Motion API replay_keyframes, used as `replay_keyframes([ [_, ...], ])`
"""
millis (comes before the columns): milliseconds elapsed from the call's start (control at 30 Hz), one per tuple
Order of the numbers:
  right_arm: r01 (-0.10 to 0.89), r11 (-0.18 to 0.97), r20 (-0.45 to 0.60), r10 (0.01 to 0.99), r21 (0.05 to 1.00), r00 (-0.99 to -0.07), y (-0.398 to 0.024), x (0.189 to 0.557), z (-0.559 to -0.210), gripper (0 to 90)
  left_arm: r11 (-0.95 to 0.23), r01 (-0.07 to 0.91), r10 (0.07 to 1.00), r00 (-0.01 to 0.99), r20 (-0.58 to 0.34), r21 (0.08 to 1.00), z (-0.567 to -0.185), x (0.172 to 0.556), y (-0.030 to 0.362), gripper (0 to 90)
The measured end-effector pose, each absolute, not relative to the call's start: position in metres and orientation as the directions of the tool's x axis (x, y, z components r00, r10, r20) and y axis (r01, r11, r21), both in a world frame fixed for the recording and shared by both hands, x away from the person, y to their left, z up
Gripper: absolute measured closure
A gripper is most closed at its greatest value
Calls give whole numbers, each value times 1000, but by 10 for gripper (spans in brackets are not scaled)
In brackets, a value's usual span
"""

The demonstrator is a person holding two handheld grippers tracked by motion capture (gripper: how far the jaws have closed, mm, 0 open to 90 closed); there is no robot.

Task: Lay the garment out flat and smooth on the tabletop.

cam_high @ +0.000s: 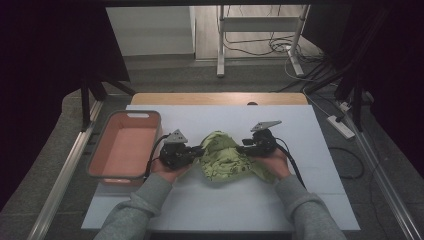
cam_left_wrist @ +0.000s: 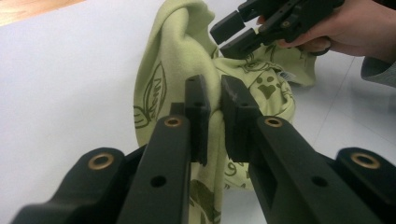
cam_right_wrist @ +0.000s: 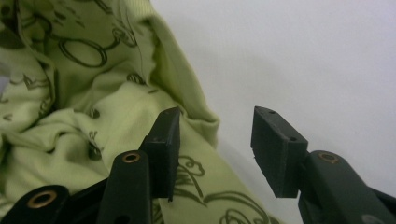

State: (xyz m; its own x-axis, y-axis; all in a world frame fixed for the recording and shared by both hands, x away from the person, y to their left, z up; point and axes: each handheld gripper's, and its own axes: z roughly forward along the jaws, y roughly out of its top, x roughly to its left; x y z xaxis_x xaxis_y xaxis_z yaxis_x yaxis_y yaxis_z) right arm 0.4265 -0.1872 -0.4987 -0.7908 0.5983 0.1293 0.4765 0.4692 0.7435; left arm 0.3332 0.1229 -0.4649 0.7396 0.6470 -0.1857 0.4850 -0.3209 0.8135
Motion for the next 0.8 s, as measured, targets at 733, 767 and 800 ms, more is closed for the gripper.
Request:
replay_keyframes([
  [733,449,523,146,520,725,-842,-163,433,-501,834,-320,482,647,740,-183,816,-464,332,125,808],
  [767,451,519,151,519,726,-841,-164,433,-501,842,-321,481,646,741,-183,816,-464,332,125,808],
  [800,452,513,153,522,730,-839,-164,433,-501,848,-320,481,647,740,-183,816,-464,332,125,808],
])
